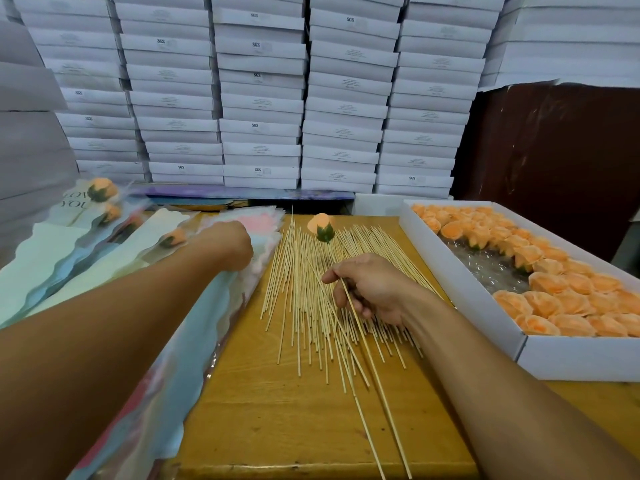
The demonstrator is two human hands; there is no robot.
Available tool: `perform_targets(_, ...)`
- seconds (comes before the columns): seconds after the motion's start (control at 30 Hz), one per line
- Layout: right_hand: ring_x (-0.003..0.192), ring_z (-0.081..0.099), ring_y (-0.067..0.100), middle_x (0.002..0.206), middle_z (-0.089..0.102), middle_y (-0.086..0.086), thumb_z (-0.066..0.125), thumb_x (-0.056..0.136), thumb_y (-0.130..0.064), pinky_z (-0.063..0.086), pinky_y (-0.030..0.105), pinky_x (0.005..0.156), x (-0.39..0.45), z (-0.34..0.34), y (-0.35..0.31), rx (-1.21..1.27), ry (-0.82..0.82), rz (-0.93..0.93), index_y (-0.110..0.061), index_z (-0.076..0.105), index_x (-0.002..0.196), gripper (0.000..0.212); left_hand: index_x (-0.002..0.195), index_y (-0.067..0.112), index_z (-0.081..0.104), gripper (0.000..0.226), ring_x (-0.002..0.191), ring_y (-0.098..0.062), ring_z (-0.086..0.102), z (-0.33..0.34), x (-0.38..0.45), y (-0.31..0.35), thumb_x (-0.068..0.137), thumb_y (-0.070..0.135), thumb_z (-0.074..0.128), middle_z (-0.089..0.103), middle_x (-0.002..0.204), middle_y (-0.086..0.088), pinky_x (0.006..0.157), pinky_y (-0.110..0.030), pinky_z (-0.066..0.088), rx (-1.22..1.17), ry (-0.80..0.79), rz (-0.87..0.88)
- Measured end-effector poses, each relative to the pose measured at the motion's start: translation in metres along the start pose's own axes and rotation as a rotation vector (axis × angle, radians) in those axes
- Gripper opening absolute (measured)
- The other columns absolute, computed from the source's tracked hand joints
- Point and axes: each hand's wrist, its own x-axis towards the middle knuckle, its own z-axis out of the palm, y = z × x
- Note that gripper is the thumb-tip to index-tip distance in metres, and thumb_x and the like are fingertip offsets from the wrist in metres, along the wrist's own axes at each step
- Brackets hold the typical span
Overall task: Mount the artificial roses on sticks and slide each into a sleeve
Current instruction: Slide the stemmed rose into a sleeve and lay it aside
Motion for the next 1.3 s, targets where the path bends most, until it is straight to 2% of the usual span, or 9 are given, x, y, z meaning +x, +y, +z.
perform_targets(0.23,0.042,0.047,0.009,0.064,0.068,0.005,0.044,0.105,-0.020,0.034,0.021,0.035,0.002,0.001,0.001,0.039,-0.004,0.008,-0.008,0.067,0.099,0.027,0.072,0.013,0.045,0.027,0.062,-0.015,0.044,-0.002,-0.008,0.007,0.097,0.020,0.048,0.047,0.071,-0.003,0.049,-0.027,0.029,-0.226,0.139,-0.046)
perform_targets(0.4,0.052,0.056,0.012,0.085,0.075,0.011,0.047,0.105,-0.020,0.039,0.022,0.040,0.002,0.001,-0.003,0.244,-0.032,0.019,-0.007,0.064,0.098,0.023,0.069,0.012,0.043,0.028,0.081,-0.028,0.058,-0.001,-0.030,0.034,0.096,0.016,0.049,0.043,0.072,-0.004,0.063,-0.032,0.041,-0.336,0.192,0.034)
perform_targets(0.5,0.060,0.061,0.014,0.098,0.076,0.014,0.049,0.104,-0.021,0.041,0.021,0.042,0.001,0.000,-0.005,0.356,-0.060,0.028,-0.009,0.063,0.098,0.019,0.091,0.010,0.056,0.008,0.096,-0.036,0.059,-0.001,-0.055,0.059,0.093,0.015,0.051,0.045,0.095,-0.011,0.071,-0.038,0.042,-0.258,0.247,0.122)
perform_targets(0.57,0.062,0.062,0.015,0.095,0.075,0.012,0.049,0.104,-0.021,0.042,0.020,0.042,0.000,-0.001,-0.005,0.404,-0.072,0.029,-0.009,0.063,0.099,0.019,0.105,0.011,0.061,0.017,0.098,-0.036,0.060,0.000,-0.072,0.073,0.093,0.015,0.050,0.050,0.107,-0.014,0.068,-0.037,0.038,-0.161,0.252,0.186)
perform_targets(0.8,0.049,0.055,0.009,0.089,0.061,0.013,0.050,0.105,-0.021,0.043,0.016,0.038,0.003,-0.005,-0.004,0.528,-0.033,0.047,-0.006,0.069,0.102,0.025,0.121,0.013,0.061,0.030,0.100,-0.030,0.057,0.007,-0.109,0.101,0.100,0.021,0.040,0.045,0.116,-0.011,0.065,-0.038,0.034,0.021,0.361,0.344)
perform_targets(0.97,0.044,0.049,0.007,0.072,0.067,0.005,0.050,0.104,-0.016,0.041,0.018,0.035,0.005,-0.005,-0.002,0.544,0.012,0.077,0.000,0.071,0.099,0.027,0.115,0.018,0.063,0.032,0.094,-0.026,0.056,0.006,-0.106,0.099,0.101,0.038,0.043,0.034,0.098,-0.002,0.064,-0.036,0.037,-0.176,0.371,0.422)
perform_targets(1.07,0.043,0.051,0.005,0.063,0.066,0.004,0.050,0.103,-0.013,0.039,0.014,0.035,0.004,-0.007,-0.003,0.599,0.012,0.077,0.002,0.070,0.100,0.025,0.120,0.024,0.058,0.044,0.099,-0.025,0.056,0.004,-0.092,0.086,0.094,0.059,0.048,0.046,0.107,-0.003,0.079,-0.041,0.051,-0.437,0.331,0.357)
perform_targets(1.23,0.048,0.055,0.006,0.065,0.071,0.005,0.050,0.102,-0.009,0.037,0.010,0.035,0.004,-0.010,-0.004,0.646,0.032,0.044,0.003,0.070,0.099,0.023,0.153,0.009,0.017,0.091,0.137,-0.036,0.026,0.016,-0.073,0.072,0.088,0.053,0.064,0.028,0.146,-0.016,0.106,-0.045,0.032,-0.741,0.335,0.095)
perform_targets(1.3,0.049,0.054,0.006,0.068,0.073,0.006,0.052,0.101,-0.009,0.037,0.011,0.036,0.004,-0.010,-0.004,0.640,0.011,0.046,0.003,0.072,0.096,0.023,0.157,0.007,0.003,0.104,0.145,-0.037,0.017,0.019,-0.063,0.067,0.088,0.055,0.065,0.019,0.157,-0.018,0.114,-0.048,0.027,-0.947,0.234,-0.083)
